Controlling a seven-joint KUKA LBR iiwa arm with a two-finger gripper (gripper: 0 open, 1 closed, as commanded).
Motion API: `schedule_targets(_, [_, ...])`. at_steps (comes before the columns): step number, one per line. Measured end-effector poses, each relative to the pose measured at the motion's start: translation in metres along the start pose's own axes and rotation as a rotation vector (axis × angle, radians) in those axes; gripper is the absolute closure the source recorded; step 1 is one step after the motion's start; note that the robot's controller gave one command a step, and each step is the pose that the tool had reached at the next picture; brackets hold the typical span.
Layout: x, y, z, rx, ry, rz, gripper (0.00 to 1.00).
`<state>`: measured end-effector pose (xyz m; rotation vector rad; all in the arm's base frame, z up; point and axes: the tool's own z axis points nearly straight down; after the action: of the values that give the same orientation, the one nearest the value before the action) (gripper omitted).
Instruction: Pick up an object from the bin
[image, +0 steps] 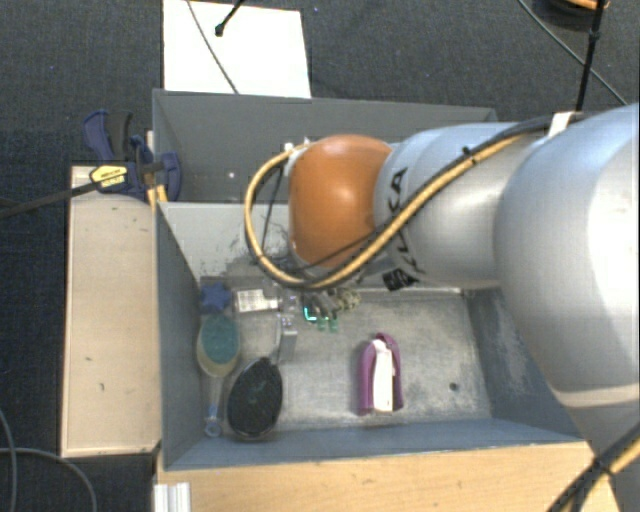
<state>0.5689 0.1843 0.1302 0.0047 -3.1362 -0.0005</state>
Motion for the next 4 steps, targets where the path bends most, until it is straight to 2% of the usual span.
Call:
schedule_targets(1, [-0.024, 0.029, 0.058, -0.002, -0.016, 0.153, 0.0])
schedule_targets(2, [-0.024, 0.015, 0.028, -0.004, -0.013, 0.222, 0.0])
schedule_targets(3, [-0.024, 0.01, 0.029, -0.002, -0.009, 0.221, 0.0])
schedule_targets(4, [-0.022, 0.006, 0.06, -0.001, -0.004, 0.351, 0.0])
